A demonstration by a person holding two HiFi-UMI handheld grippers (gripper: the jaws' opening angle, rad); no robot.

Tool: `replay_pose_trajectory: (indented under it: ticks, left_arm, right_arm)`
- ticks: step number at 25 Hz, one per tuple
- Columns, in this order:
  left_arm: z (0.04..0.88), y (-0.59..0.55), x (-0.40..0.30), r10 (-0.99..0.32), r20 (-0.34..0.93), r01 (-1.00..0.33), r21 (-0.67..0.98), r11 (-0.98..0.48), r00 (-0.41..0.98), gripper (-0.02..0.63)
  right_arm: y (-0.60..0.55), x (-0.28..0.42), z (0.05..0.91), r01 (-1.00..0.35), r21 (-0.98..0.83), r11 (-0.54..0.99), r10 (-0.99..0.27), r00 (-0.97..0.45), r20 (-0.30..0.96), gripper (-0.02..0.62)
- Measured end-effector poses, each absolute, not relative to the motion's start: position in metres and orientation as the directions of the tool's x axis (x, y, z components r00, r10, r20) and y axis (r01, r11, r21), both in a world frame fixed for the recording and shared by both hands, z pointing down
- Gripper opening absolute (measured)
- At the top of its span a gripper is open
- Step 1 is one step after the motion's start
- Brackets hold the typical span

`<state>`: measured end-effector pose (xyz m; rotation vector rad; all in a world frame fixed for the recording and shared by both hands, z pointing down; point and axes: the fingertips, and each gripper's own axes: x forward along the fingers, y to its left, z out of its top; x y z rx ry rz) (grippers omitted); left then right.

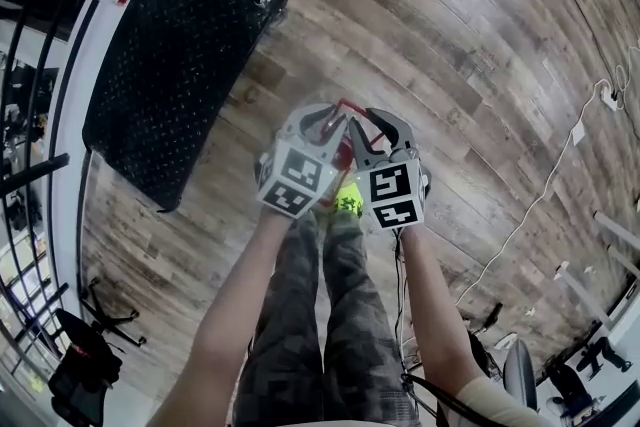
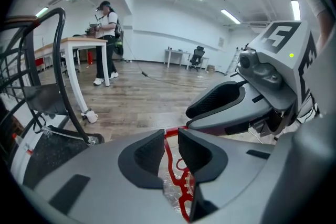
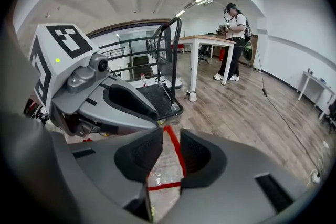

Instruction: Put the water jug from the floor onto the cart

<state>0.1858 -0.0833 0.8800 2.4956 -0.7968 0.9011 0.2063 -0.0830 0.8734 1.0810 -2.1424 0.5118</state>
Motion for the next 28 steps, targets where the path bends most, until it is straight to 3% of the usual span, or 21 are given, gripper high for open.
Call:
replay_pose_trajectory:
  ticks: [28]
  left_arm:
    - [0.944,-0.094,0.194,-0.283,0.725,-0.627,0.257,-0.735,0.628,0.060]
  right_arm:
    - [-0.094,0.209,0.946,-0.754,-0.056,0.654,-0.387,-0.398,0.832,0.092]
